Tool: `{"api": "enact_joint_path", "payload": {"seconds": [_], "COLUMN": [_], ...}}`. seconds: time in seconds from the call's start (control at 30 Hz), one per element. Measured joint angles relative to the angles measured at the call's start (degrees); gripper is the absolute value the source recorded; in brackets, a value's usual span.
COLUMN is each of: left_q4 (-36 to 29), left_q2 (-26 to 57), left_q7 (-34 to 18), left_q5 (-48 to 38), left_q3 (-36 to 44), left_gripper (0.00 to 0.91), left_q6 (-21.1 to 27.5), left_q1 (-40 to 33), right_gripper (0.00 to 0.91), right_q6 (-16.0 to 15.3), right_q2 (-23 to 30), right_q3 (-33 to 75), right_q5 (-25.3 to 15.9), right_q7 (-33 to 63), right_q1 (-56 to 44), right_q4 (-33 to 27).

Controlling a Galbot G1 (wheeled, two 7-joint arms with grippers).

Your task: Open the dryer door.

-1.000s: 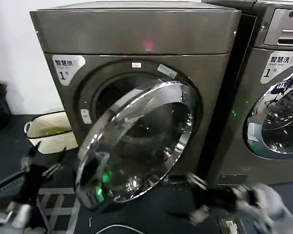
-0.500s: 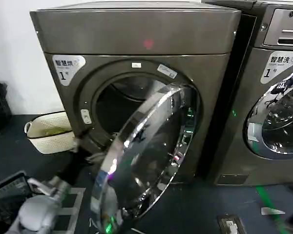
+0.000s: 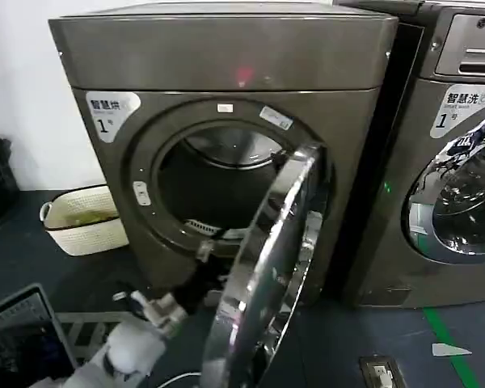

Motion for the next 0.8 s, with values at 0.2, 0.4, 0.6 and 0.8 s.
{"api": "enact_joint_path", "payload": {"seconds": [0.2,0.4,0.6,0.8], "left_q4": [3.59,7.22,11.72,15.26], "left_q2": [-3.01,-7.43,-12.86,-17.19], "left_q7": [-0.13,-0.01,0.07,0.22], "left_q5": [0.02,0.48,1.38,1.84], "left_q3": [6.8,12.89,17.69,20.02], "left_gripper": [0.907,0.907,0.907,0.907], "left_q6": [0.57,1.6,2.64,2.82], "left_q1": [-6.77,-12.1,-16.3,-18.86], "right_gripper": [0.907,0.907,0.907,0.907], "right_q6": [-10.79,-11.98,-14.12,-12.48], "right_q2": [0.04,0.23,0.46,0.64], "right_q3": [6.67,11.6,15.05,15.93], "right_q5": [-3.92,-3.47,-3.35,-2.96], "right_q7": [4.77,5.07,5.91,5.61], "right_q1": [0.99,0.4,0.32,0.12], "right_q4": [-0.91,-2.09,-2.5,-3.63]}}
